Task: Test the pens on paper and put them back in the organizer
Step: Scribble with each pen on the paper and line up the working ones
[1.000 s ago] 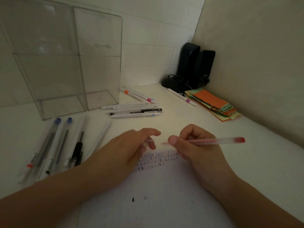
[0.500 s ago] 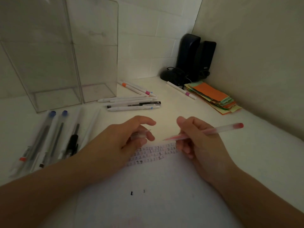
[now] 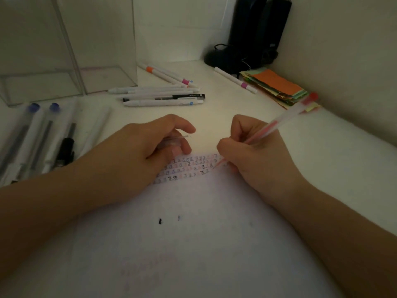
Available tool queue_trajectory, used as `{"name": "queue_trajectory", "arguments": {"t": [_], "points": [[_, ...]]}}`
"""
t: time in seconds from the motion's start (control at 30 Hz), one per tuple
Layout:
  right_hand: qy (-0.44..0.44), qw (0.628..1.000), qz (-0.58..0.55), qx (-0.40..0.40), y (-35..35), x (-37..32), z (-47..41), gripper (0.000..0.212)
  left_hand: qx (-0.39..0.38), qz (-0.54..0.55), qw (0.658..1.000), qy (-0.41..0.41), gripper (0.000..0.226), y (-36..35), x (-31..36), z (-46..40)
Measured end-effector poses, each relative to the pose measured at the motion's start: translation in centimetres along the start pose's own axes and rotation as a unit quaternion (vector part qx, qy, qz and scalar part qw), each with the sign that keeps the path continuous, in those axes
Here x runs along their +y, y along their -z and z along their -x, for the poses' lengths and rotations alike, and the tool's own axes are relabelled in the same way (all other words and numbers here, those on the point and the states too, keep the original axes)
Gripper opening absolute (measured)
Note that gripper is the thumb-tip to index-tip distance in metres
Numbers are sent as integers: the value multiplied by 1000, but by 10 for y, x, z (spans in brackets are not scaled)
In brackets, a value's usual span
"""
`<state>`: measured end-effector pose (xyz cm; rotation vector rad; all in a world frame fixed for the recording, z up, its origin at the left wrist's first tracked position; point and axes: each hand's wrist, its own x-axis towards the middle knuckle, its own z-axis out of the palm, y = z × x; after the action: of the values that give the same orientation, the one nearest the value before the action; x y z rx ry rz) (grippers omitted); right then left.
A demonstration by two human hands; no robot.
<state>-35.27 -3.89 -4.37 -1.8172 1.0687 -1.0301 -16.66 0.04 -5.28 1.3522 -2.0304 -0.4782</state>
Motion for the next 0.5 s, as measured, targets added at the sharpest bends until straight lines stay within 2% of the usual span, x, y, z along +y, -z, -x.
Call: {"name": "queue_trajectory", "arguments": {"t": [0.5], "points": [[22, 999, 48, -4, -1, 1, 1, 37, -11, 0, 1000, 8, 35, 0, 3, 1]]}}
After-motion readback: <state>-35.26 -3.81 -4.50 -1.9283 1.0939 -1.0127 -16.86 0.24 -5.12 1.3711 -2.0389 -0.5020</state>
